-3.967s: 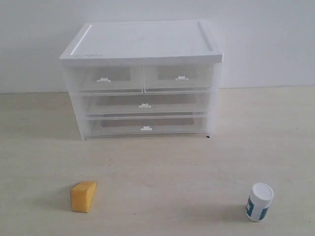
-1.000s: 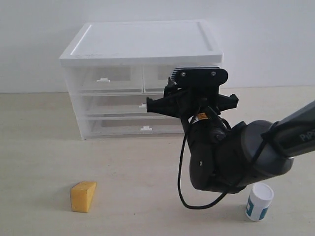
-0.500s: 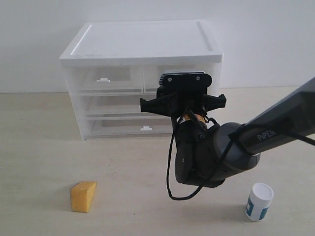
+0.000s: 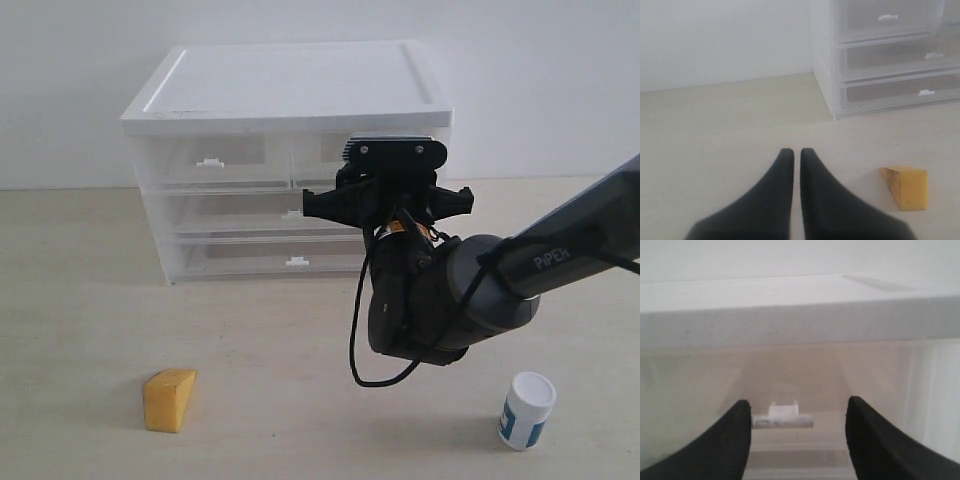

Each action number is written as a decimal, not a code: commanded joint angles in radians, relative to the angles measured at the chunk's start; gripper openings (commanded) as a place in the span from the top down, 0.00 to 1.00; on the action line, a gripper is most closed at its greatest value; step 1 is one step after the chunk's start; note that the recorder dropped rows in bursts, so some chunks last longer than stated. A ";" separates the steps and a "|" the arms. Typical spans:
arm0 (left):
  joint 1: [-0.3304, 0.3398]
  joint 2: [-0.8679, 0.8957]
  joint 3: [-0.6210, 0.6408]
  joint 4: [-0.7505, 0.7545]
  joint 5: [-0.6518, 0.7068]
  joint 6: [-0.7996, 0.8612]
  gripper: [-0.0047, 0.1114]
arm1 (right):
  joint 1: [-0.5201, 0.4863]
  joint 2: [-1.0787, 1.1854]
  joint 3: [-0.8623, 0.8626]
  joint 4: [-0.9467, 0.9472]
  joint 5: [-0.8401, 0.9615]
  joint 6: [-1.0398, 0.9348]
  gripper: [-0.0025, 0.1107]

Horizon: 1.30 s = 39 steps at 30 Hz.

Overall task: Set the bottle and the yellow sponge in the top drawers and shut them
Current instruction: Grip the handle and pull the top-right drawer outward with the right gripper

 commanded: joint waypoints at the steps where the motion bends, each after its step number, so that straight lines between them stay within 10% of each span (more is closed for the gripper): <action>1: 0.002 -0.004 0.004 0.002 -0.008 -0.001 0.92 | -0.009 0.000 -0.004 -0.001 0.014 -0.001 0.65; 7: 0.002 -0.004 0.004 0.002 -0.008 -0.001 0.92 | -0.009 0.000 -0.004 -0.001 0.053 -0.001 0.98; 39: 0.002 -0.004 0.004 0.002 -0.008 -0.001 0.92 | 0.085 -0.221 0.305 0.076 0.050 0.006 0.98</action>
